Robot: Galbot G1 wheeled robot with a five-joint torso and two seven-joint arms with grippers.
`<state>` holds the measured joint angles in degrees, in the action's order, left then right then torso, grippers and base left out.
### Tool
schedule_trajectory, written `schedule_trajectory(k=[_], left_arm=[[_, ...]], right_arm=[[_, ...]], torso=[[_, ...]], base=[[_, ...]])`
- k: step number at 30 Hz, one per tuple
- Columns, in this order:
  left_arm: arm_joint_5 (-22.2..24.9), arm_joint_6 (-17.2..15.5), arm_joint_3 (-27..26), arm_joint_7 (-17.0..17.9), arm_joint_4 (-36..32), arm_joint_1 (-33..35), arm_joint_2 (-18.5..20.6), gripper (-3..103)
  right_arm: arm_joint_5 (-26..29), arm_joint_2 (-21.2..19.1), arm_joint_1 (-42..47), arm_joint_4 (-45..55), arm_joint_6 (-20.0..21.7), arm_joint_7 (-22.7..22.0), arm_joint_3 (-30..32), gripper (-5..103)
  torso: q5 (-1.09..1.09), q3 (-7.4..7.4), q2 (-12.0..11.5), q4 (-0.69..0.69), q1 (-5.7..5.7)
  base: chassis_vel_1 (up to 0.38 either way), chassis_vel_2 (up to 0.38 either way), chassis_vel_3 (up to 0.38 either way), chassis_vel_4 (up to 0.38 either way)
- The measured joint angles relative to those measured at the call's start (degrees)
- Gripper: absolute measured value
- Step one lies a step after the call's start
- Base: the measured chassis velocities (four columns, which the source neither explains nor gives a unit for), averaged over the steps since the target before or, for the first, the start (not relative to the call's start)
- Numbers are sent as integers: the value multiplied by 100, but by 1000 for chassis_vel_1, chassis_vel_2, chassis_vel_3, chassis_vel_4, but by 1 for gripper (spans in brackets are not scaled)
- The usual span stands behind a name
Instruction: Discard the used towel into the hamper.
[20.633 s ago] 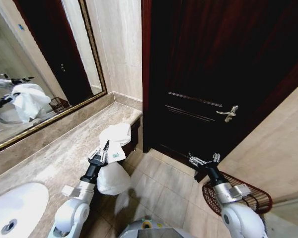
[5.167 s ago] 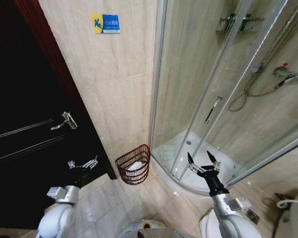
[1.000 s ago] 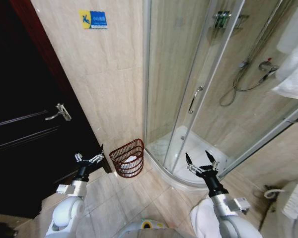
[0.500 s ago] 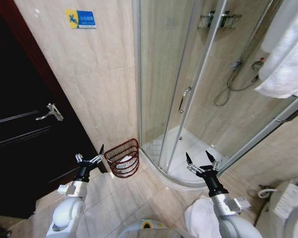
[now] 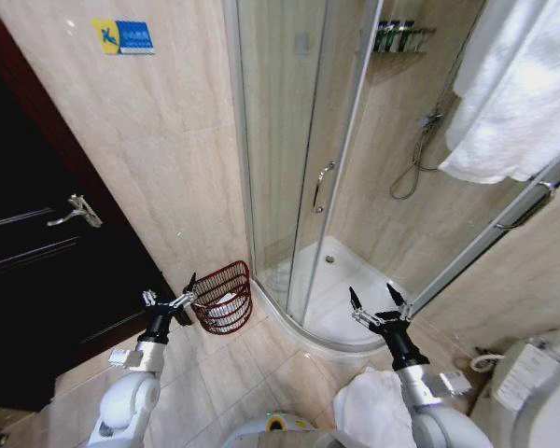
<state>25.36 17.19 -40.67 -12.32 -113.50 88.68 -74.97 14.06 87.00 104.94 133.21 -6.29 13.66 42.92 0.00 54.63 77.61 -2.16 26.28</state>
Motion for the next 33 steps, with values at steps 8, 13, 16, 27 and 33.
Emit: schedule_trajectory(k=[8, 13, 16, 27, 33], left_arm=[[-5, 7, 24, -3, -5, 6, -22, 100], [-9, 10, 24, -4, -15, 5, -29, 100], [-10, 11, 23, -3, -34, 11, -32, 100], [19, -16, 29, 21, -131, 100, -47, 100], [30, -33, 27, 33, -176, 138, -41, 100]], right_arm=[[40, -4, -1, 13, 3, 0, 14, 100], [84, -15, -1, 29, 17, 0, 25, 100], [107, -42, -2, 103, 35, -36, 59, 100], [150, -97, 33, 235, 85, -296, 82, 100], [148, -107, 49, 247, 58, -315, 90, 100]], torso=[[1, 0, 0, 0, 0], [0, 0, 0, -1, 0], [0, 0, 0, 1, 0], [0, 0, 0, 0, 0], [0, 0, 0, 0, 0]], base=[[-101, -87, 87, 82], [-74, -91, 83, 89], [-70, -88, 70, 83], [-52, -46, 54, 52], [0, 0, 0, 0]])
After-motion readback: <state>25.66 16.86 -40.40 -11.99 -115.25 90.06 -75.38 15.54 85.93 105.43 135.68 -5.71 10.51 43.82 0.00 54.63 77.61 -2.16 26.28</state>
